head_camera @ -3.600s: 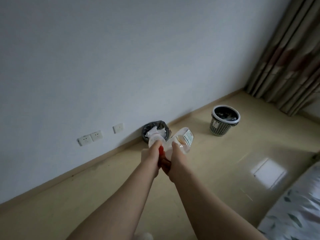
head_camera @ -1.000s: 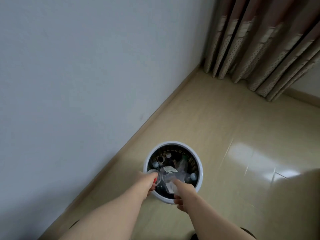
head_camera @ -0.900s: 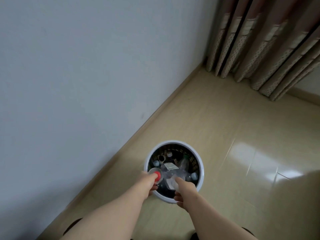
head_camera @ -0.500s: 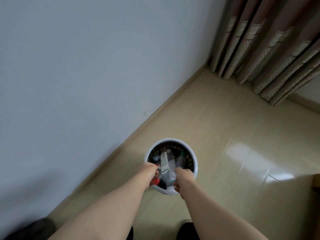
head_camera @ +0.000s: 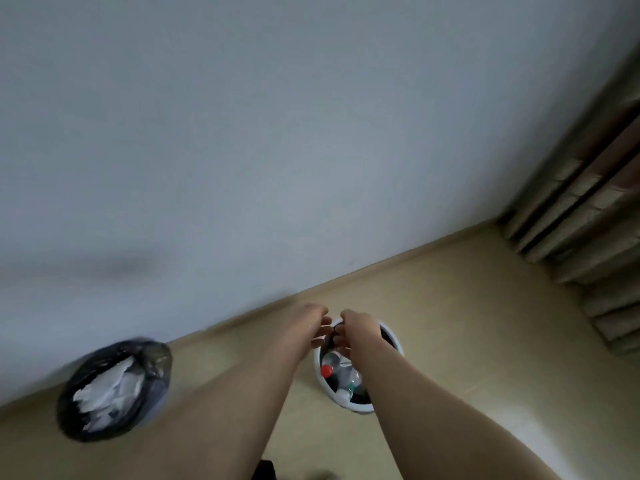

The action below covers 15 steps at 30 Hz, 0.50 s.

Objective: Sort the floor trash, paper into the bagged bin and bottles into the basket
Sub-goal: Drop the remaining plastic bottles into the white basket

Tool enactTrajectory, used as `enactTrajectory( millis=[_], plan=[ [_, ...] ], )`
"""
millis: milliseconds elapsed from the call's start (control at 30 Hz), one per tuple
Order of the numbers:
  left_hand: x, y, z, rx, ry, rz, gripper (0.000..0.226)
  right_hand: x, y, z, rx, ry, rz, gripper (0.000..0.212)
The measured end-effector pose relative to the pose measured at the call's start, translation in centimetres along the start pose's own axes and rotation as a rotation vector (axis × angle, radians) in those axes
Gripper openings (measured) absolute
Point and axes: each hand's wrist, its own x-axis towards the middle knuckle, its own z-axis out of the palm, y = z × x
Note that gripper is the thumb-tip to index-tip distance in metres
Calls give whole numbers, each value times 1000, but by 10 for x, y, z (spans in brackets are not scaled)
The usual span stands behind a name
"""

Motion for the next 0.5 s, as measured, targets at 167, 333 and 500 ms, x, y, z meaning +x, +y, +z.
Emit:
enactTrajectory(
  millis=[167,333,500],
  plan=[
    [-46,38,-70,-239,125,167,9,-61,-46,68,-79,-117,-138,19],
    [-104,73,-162,-415,240,400,11,-135,-88,148,-45,-297,-297,15],
    [-178,83,-269,-494,402,627,13,-225,-103,240,-110,-574,-484,12]
  ],
)
